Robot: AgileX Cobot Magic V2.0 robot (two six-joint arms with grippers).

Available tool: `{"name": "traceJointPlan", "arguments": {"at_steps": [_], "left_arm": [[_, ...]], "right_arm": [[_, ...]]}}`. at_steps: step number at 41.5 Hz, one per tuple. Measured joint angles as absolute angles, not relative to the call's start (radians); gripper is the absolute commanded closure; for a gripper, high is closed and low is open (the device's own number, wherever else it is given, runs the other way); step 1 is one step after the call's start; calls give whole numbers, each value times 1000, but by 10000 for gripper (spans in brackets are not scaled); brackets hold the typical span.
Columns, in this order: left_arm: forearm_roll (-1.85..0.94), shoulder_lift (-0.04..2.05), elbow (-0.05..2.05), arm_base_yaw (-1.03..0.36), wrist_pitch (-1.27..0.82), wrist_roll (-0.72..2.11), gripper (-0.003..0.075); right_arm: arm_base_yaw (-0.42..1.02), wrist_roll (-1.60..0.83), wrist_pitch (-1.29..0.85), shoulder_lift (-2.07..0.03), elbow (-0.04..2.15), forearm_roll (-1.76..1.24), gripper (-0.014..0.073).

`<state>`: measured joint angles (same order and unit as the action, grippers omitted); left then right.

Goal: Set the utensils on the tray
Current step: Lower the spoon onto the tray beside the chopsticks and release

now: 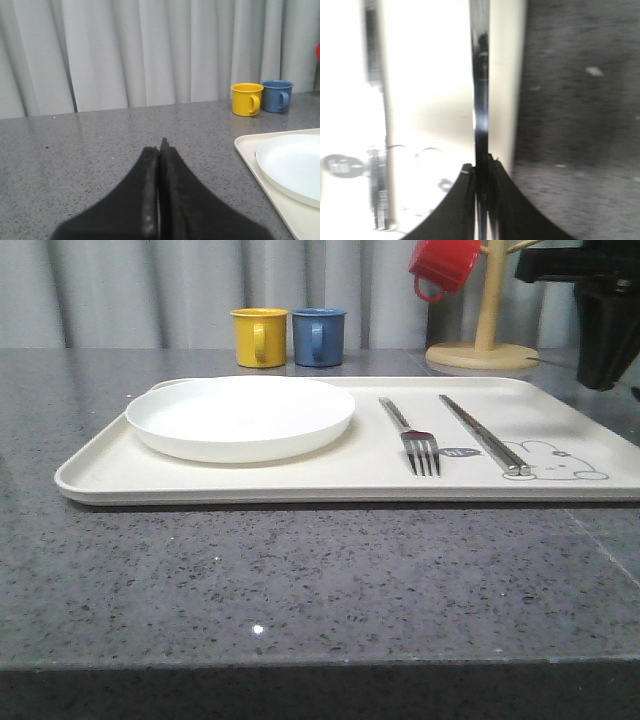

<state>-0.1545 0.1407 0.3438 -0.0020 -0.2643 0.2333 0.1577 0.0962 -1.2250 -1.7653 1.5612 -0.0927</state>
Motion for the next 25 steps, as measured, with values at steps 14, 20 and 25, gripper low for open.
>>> {"name": "traceJointPlan", "arguments": {"at_steps": [14, 20, 25], "left_arm": [[-155, 141, 344, -2, -264, 233, 739], [-155, 141, 344, -2, -264, 233, 739], [-155, 141, 344, -2, -264, 233, 739]], "right_arm": [[175, 188, -1162, -1821, 1561, -145, 662], [175, 204, -1151, -1837, 1561, -144, 662], [175, 205, -1151, -1859, 1561, -128, 662]]}}
